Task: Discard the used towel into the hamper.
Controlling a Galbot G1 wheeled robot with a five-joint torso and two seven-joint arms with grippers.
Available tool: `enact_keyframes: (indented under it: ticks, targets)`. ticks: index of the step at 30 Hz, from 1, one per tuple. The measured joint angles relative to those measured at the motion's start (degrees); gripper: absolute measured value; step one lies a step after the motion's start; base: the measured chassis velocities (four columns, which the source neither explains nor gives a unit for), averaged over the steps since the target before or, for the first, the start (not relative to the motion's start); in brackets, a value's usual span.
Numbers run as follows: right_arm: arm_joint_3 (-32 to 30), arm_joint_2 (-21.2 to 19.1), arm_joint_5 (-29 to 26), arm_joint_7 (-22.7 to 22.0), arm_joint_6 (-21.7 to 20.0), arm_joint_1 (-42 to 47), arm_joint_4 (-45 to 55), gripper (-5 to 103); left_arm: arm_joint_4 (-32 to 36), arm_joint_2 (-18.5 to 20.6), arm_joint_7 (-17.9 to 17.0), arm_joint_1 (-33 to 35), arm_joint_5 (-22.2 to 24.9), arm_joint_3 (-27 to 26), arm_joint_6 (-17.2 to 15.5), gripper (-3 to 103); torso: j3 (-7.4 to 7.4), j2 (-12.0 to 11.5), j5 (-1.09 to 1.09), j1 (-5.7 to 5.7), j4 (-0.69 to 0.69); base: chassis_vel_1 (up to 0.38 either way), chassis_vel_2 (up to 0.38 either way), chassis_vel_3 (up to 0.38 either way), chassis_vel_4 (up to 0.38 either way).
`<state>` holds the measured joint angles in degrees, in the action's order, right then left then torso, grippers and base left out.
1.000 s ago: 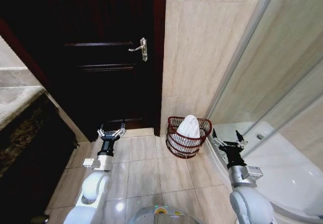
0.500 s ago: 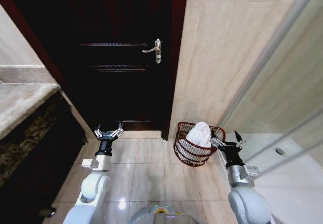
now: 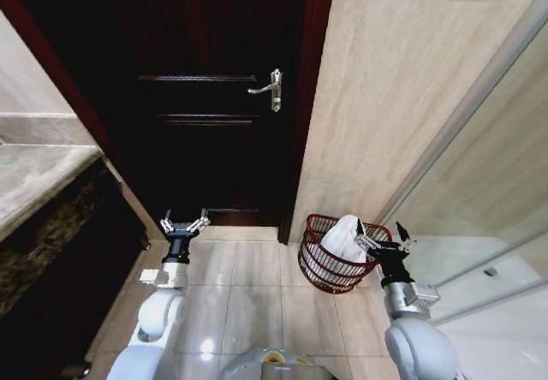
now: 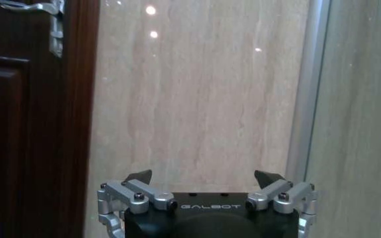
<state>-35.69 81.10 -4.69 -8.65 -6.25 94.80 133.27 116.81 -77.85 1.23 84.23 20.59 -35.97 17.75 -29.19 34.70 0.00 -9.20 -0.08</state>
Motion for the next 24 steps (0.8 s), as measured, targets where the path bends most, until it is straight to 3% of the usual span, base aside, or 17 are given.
enact_keyframes:
  ticks: [8,10,14,18,24]
  targets:
    - [1.59,0.47,0.48,0.19,-3.1,1.7,1.05,100,-0.32,-0.11,-0.01,-0.02,1.26,0.03,1.37,100,-0.01,0.0,0.0,-0.01,-0.02,-0.125,0.033,0.036,-0.098]
    - [1.44,0.13,-1.35,0.16,-5.19,0.75,0.57,100,-0.33,0.05,-0.02,0.14,1.8,-0.15,1.77,100,0.0,0.0,-0.01,-0.01,0.0,0.0,0.0,0.0,0.0]
    - [-0.33,-2.8,-10.98,-0.08,-13.11,-4.43,-2.68,100,-0.46,0.91,-0.02,0.42,2.75,-0.75,2.04,100,0.0,0.0,-0.01,0.0,0.01,0.0,0.0,0.0,0.0]
    - [-0.41,-5.68,-17.48,-1.98,-18.06,-10.57,-8.51,100,-0.7,1.6,-0.01,0.42,2.88,-0.91,1.99,100,0.0,0.0,0.0,0.01,0.01,0.0,0.0,0.0,0.0]
    - [1.87,-7.58,-18.45,-2.64,-21.01,-19.57,-18.39,100,-0.92,3.33,-0.02,0.77,3.01,-1.61,0.54,100,-0.01,0.0,0.0,0.0,0.0,0.0,0.0,0.0,0.0]
